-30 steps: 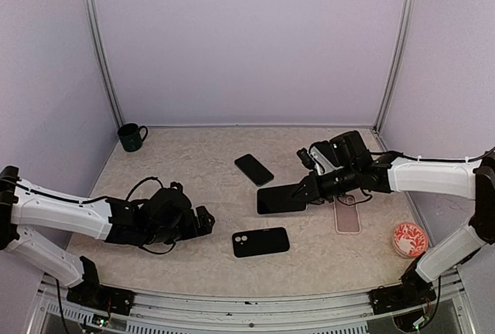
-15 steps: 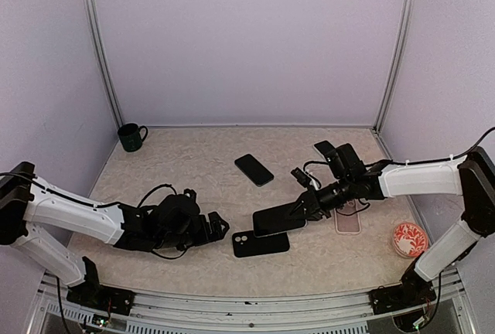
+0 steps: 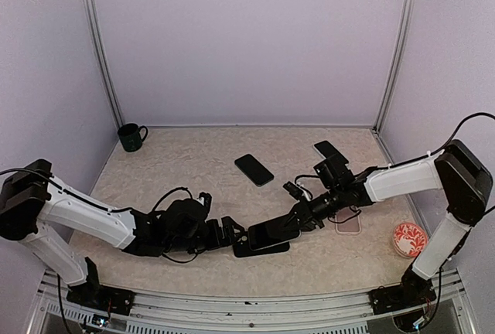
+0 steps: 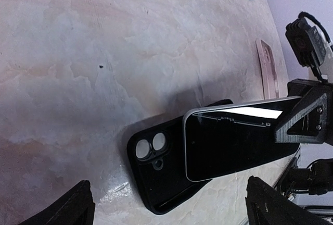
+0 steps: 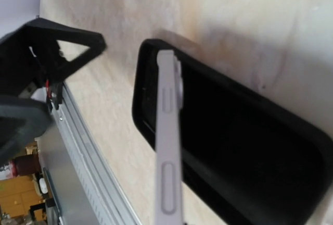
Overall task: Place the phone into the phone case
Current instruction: Install the phone into the phone case.
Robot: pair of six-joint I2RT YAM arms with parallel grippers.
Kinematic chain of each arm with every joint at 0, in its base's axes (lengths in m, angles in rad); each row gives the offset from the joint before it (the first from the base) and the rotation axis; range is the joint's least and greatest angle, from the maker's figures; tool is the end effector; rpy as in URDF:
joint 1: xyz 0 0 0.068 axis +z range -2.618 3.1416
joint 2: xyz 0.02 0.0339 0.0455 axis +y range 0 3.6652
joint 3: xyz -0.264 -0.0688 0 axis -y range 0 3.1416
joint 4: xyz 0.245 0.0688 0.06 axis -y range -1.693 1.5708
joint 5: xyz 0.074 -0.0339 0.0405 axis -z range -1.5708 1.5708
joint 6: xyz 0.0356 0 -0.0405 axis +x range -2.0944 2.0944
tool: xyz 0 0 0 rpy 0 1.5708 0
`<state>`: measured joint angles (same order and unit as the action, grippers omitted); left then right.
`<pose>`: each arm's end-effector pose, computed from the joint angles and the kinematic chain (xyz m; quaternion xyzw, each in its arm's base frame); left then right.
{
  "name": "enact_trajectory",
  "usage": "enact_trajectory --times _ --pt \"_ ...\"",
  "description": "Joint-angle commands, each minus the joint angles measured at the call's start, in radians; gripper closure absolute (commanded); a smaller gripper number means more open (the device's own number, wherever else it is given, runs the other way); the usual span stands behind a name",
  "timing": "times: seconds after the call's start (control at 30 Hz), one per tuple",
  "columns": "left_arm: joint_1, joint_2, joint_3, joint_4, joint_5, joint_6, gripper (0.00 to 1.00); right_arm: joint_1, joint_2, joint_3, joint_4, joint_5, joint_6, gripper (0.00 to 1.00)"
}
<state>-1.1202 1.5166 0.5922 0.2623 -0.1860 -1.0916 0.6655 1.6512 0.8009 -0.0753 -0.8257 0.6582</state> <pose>0.1310 -0.2556 0.1507 -0.0280 0.8952 -0.3532 0.2705 0.2253 0.2101 0.1537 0.1304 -0.8683 -0.4786 0.0048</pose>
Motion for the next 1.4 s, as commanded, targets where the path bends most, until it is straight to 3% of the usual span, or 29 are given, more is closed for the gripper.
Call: enact_trajectory --times 0.0,0.67,1.37 --pt "-0.020 0.048 0.024 0.062 0.030 0.007 0.01 0.020 0.016 -0.003 0.072 -0.059 0.018 1.00" --pt "-0.044 0.119 0.065 0.127 0.057 0.051 0.01 0.027 0.106 -0.060 0.192 -0.096 0.111 1.00" --pt "-0.062 0.136 0.121 -0.031 -0.067 0.035 0.01 0.012 0.229 -0.069 0.236 -0.154 0.173 1.00"
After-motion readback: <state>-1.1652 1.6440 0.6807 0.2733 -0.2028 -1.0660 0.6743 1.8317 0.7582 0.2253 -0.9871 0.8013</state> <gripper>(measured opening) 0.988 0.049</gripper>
